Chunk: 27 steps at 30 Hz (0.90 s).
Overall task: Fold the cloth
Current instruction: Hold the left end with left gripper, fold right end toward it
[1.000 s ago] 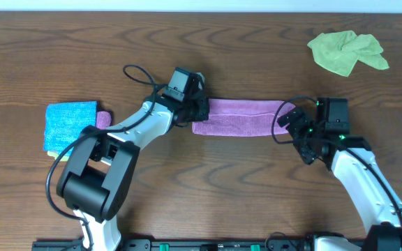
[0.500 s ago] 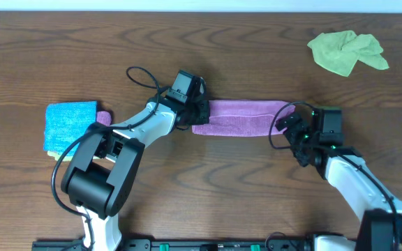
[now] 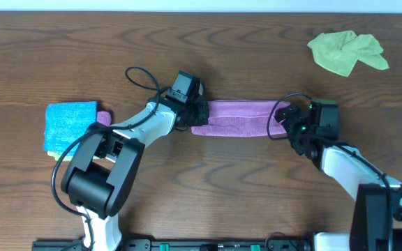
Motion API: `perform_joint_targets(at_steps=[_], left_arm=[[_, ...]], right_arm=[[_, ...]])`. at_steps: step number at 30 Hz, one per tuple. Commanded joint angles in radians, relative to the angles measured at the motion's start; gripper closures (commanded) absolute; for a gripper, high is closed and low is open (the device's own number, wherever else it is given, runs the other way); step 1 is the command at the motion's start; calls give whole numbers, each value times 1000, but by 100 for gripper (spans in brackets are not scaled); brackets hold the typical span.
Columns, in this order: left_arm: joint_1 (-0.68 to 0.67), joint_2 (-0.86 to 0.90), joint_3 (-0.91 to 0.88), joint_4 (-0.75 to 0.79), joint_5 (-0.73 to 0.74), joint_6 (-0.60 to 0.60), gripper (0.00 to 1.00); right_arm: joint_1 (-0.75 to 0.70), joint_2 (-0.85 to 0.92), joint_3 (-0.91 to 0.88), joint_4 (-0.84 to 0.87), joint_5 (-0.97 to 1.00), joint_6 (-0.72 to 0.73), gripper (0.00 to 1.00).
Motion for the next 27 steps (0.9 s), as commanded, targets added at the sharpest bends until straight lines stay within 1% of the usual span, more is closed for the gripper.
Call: perform_joint_targets(at_steps=[1,4,8,9,12,14,17,19,20,21,22,23,27], left_arm=[[1,5,19,-8,-22,10,94],[1,5,19,-8,-22,10,94],[1,5,19,-8,-22,10,94],[1,5,19,-8,-22,10,94],[1,5,19,-8,-22,10,94],[1,5,19,-7,-22,10,94],[1,5,19,-8,-22,10,94],[1,5,19,-8,-22,10,94],[1,5,19,-8,-22,10,94],[1,5,19,-9,-23,10,94],[1,5,19,-11,-23,10,94],[1,5,19,-14,-25,10,94],[1,5,19,-30,-34,11,94]], right_arm=[[-9,90,-40,-23,22,3,8],[-9,116,-40,-9,21,3,11],[-9,141,-40,-1,29,-2,20],[-9,144,-40,-2,39,-9,23],[-9,144,-40,0,48,-51,39],[-9,144,-40,2,52,-69,44],[-9,144,-40,2,56,-85,50],[-9,144,-40,2,55,-103,58],[-9,144,-40,2,55,-111,64],[-9,144,-40,2,55,-121,78],[-9,144,-40,2,56,-129,89],[-9,144,-40,2,55,-135,94],[-9,144,-39,2,55,-175,98]])
